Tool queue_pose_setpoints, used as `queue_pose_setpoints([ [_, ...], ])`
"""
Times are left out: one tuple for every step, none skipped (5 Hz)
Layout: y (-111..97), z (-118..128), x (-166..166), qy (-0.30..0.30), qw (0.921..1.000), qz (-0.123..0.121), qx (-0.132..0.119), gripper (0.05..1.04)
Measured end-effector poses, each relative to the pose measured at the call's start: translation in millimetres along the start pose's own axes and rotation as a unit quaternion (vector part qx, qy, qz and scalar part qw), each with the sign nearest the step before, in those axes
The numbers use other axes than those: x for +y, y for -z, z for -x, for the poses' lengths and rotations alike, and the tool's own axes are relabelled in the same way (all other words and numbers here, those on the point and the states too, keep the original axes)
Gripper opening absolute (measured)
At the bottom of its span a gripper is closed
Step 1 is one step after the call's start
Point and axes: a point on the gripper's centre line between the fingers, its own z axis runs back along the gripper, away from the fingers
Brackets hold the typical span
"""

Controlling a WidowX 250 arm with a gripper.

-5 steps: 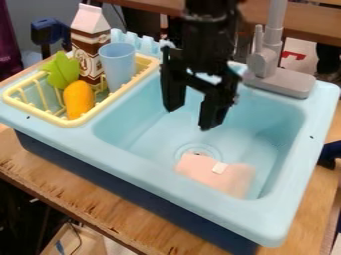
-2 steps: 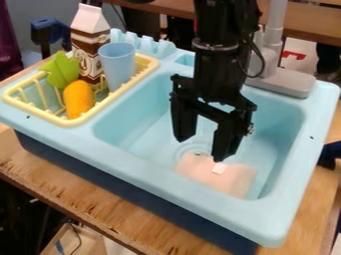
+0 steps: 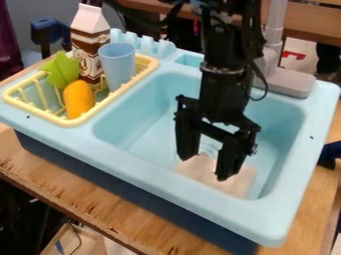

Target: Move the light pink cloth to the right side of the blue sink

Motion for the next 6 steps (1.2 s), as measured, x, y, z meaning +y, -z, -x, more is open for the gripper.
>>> queue_pose_setpoints([
  [9, 0, -1, -0.012, 0.9997, 0.005, 0.021, 1.001],
  [23, 4, -5, -0.021, 0.9975, 0.021, 0.065, 1.001],
  [26, 0, -5, -0.021, 0.9967, 0.023, 0.075, 1.001],
  [29, -6, -4, -0.017, 0.9968, 0.021, 0.075, 1.001],
  [27, -32, 2, 0.037, 0.9988, -0.033, 0.003, 1.001],
  [18, -65, 3, 0.105, 0.9844, -0.101, -0.1, 1.001],
])
